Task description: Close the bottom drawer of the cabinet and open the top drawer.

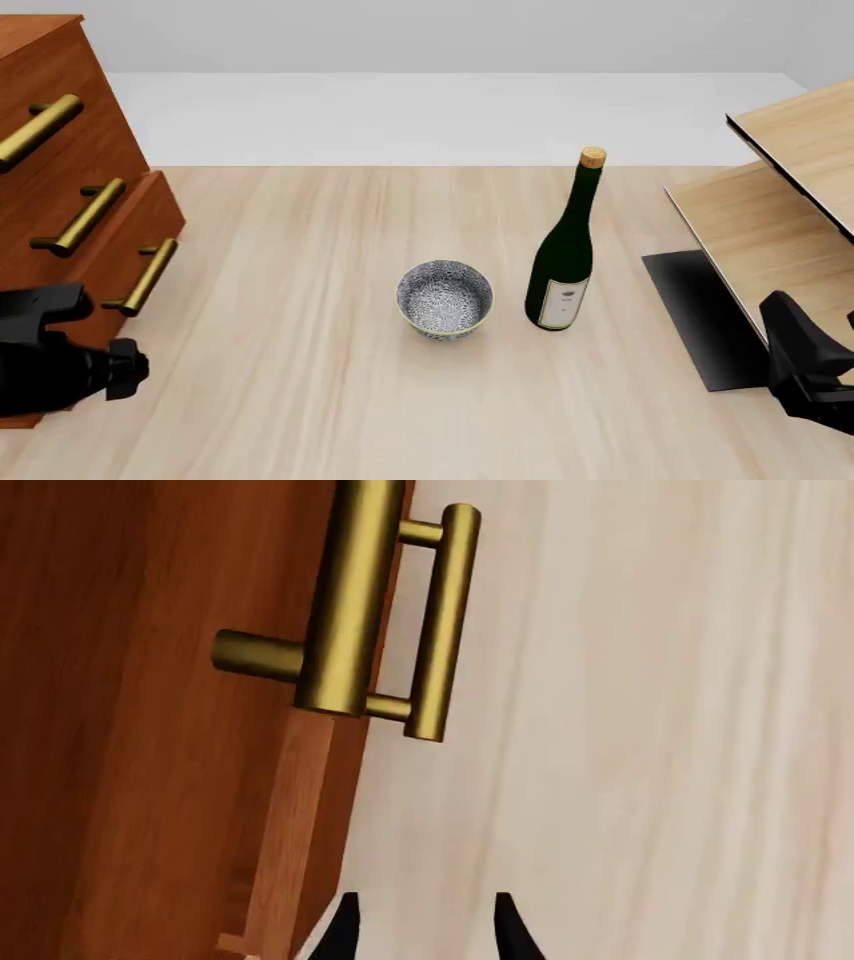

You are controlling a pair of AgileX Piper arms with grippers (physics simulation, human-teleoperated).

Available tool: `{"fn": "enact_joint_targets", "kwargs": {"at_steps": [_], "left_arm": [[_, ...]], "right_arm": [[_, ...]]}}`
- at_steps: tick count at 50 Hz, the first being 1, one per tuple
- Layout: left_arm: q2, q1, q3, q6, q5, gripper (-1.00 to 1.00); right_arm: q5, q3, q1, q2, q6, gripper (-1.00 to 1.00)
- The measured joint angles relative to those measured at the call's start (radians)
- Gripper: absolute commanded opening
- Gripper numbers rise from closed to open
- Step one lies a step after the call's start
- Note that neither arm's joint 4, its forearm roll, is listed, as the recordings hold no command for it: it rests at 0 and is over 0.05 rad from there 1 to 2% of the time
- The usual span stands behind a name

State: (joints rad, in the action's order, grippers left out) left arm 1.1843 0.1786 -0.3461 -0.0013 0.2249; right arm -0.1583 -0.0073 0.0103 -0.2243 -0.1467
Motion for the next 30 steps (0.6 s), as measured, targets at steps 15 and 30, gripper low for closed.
{"fn": "enact_joint_targets", "kwargs": {"at_steps": [15, 30], "left_arm": [[0.005, 0.077, 0.037, 0.067, -0.042, 1.00], [-0.014, 0.124, 0.037, 0.113, -0.040, 1.00]], "right_arm": [[-0.001, 0.000, -0.001, -0.001, 0.000, 1.00], [-0.003, 0.000, -0.002, -0.003, 0.000, 1.00]]}}
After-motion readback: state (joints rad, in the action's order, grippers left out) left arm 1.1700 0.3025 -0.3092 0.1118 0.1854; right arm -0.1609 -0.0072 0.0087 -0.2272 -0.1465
